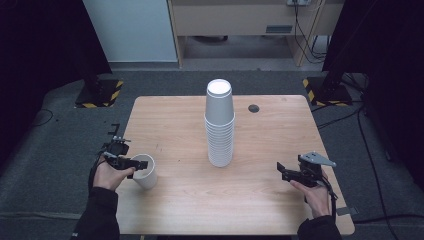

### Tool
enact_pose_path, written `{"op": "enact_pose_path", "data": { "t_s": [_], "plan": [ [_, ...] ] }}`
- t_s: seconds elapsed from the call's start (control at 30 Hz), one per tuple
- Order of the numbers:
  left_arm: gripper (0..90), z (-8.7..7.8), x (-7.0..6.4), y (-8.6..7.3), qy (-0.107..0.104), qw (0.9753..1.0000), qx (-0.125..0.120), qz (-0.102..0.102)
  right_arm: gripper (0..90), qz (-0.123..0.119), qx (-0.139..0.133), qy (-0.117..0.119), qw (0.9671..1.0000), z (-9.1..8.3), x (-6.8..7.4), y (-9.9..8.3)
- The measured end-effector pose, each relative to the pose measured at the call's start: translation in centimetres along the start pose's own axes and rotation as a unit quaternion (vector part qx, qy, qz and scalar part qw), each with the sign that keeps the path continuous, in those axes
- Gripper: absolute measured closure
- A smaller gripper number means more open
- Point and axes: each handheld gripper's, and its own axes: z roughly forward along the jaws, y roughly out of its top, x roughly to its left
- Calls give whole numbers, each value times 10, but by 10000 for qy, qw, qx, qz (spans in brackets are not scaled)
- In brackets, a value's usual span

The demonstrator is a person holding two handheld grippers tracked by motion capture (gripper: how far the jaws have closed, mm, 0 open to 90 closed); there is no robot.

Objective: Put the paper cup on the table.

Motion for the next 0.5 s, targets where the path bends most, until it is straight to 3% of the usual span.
{"op": "enact_pose_path", "data": {
  "t_s": [0.1, 0.17, 0.27, 0.33, 0.37, 0.4, 0.43, 0.5],
  "plan": [
    [220, -3, -2, -8, -79, 9984, -559, 22, 92, -6, -8, 7, 10000, 0, 1, 0],
    [205, -5, -1, -12, -224, 9951, -961, -3, 91, -10, -31, -3, 10000, -1, 0, 1],
    [200, -9, 2, -17, -105, 9886, -1504, -39, 89, -2, -29, -7, 10000, -1, 0, 1],
    [199, -11, 4, -21, -56, 9806, -1957, -75, 88, 26, -61, -13, 10000, -2, 0, 1],
    [198, -11, 5, -23, -38, 9739, -2267, -95, 88, 34, -57, -11, 10000, -2, -1, 1],
    [197, -11, 5, -25, -36, 9700, -2427, -105, 87, 38, -42, -12, 10000, -2, -2, 1],
    [197, -11, 7, -28, -26, 9644, -2641, -121, 87, 56, -46, -30, 10000, -1, -2, 1],
    [205, -10, 8, -30, 48, 9596, -2813, -78, 86, 81, 14, -73, 9999, 0, -4, 0]
  ]
}}
